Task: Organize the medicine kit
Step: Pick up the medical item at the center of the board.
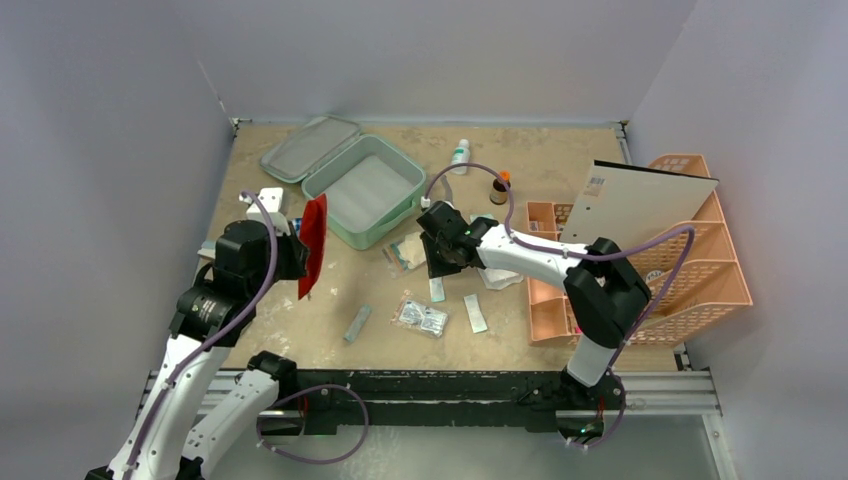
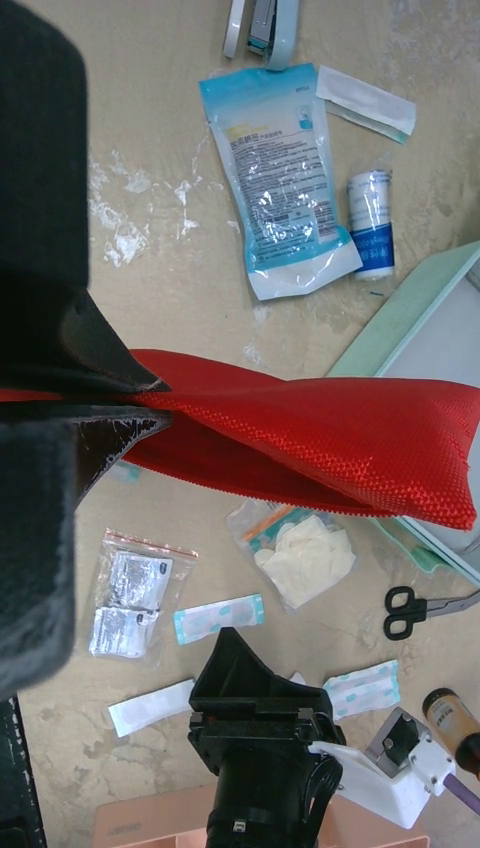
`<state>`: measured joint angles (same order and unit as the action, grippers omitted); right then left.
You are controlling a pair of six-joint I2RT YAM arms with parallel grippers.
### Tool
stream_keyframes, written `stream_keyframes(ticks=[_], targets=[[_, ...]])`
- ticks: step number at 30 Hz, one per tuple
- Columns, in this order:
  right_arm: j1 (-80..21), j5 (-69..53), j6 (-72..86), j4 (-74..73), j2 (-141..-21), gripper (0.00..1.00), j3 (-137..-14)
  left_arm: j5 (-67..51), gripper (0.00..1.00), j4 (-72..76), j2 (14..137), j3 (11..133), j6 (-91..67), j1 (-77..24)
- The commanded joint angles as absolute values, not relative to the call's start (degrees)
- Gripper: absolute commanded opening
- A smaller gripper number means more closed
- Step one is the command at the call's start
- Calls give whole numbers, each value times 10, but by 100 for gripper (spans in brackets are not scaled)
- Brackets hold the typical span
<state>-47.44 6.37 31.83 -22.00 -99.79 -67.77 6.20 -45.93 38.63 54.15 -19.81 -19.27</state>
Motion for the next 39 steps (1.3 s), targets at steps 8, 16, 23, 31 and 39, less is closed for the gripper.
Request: stream_keyframes(ticks=[8, 16, 23, 31, 39], targets=[[-473, 74, 318, -226, -990, 27, -672, 47, 0, -431, 386, 537, -184, -193], [-472, 74, 322, -223, -1020, 27, -657, 40, 0, -430, 380, 536, -183, -193], [-473, 61, 331, -202, -1034, 27, -645, 37, 0, -426, 383, 534, -182, -193], [-473, 65, 324, -201, -1041, 17, -643, 32, 0, -424, 386, 534, -183, -193], [-473, 64, 317, -222, -978, 0, -668, 25, 0, -418, 396, 532, -199, -193]])
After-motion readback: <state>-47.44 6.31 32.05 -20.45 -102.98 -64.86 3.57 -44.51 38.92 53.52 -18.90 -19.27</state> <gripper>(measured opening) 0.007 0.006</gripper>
